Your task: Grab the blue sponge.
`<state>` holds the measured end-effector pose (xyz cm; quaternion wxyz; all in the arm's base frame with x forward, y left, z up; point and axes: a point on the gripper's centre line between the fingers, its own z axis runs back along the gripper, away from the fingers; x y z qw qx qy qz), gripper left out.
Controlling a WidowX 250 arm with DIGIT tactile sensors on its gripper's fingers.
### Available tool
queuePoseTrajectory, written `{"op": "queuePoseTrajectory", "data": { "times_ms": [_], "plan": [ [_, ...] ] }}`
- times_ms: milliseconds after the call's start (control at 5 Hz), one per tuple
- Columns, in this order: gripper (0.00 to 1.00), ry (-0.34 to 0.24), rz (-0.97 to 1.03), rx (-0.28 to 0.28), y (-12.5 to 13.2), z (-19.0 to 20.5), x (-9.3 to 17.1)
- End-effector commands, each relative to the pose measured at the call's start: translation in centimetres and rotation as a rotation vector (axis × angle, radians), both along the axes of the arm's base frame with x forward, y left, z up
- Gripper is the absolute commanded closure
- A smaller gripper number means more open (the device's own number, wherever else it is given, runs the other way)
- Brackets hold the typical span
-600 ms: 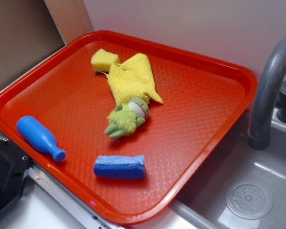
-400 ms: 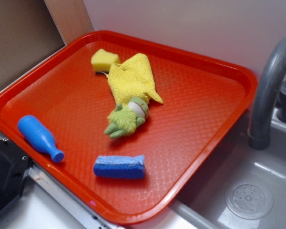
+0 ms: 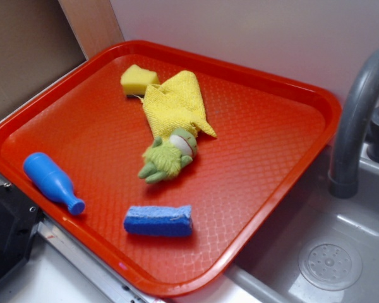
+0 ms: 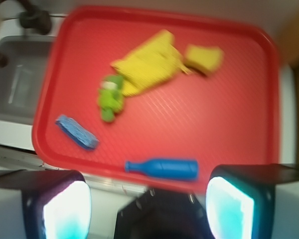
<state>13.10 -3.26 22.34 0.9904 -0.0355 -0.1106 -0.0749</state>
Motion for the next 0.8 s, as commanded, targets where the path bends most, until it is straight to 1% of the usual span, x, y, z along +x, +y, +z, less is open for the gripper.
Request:
{"op": "queuePoseTrajectory", "data": {
  "times_ms": [0, 200, 400, 600],
  "plan": [
    [0.0, -0.142, -0.288, -0.074, -3.3, -2.3, 2.8],
    [0.0, -0.123, -0.457, -0.033, -6.8, -5.1, 3.6],
    [0.0, -0.076, -0.585, -0.044, -9.9, -8.2, 3.2],
    [0.0, -0.05, -0.658, 0.021, -11.6, -10.7, 2.7]
  ]
}}
